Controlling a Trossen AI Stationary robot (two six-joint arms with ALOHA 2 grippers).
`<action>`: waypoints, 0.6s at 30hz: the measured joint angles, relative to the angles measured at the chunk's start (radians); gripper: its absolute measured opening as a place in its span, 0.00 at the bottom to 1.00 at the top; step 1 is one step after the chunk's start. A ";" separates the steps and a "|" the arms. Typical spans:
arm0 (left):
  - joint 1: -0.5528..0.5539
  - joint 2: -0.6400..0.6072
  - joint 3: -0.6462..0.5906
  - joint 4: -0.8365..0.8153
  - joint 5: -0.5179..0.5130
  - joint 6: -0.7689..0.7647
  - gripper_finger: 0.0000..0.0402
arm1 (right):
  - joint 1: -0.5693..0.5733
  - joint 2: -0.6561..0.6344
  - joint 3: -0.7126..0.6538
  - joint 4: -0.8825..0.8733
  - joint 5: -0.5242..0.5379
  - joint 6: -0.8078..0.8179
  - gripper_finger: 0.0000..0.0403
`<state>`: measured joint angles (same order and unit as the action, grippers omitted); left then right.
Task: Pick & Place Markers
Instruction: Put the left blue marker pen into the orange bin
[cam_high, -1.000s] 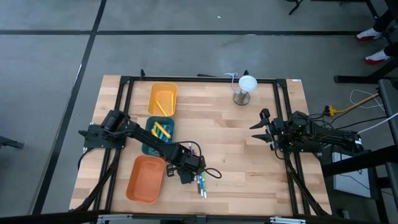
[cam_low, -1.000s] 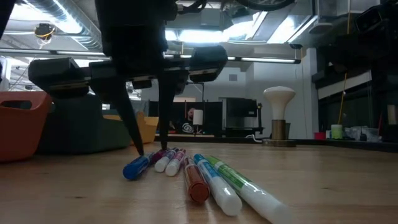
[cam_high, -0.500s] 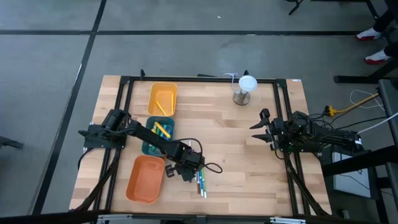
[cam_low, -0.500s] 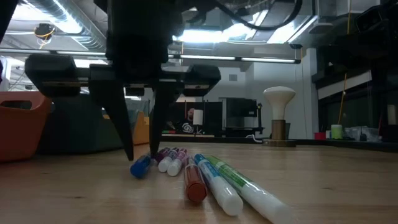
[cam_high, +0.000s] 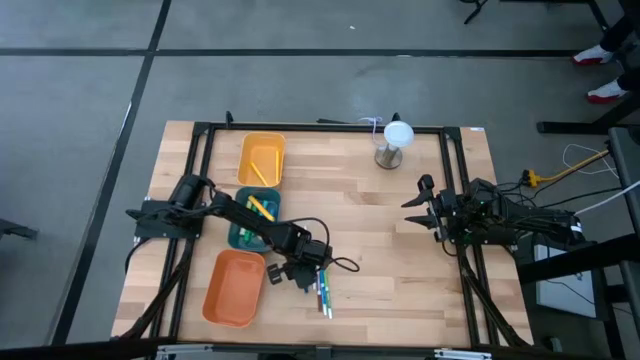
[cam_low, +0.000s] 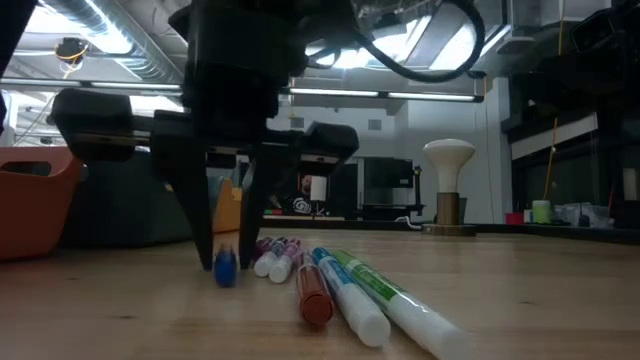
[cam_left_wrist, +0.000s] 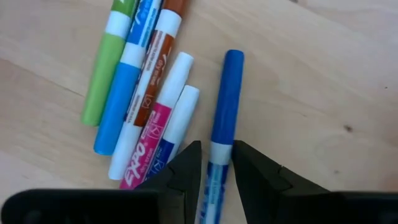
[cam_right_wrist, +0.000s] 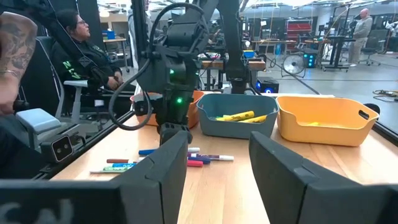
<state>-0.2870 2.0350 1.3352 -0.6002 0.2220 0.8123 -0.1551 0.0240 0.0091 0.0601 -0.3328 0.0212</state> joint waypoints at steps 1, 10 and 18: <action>0.004 0.004 0.001 0.000 0.006 -0.003 0.22 | 0.000 0.000 0.000 0.000 0.000 0.000 0.42; 0.032 0.007 0.000 -0.001 0.040 -0.066 0.08 | 0.000 0.000 0.000 0.000 0.000 0.000 0.42; 0.036 0.008 -0.001 0.004 0.039 -0.204 0.06 | 0.000 0.000 0.000 0.000 0.000 0.000 0.42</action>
<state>-0.2512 2.0427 1.3346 -0.5960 0.2611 0.6086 -0.1551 0.0239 0.0093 0.0604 -0.3332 0.0208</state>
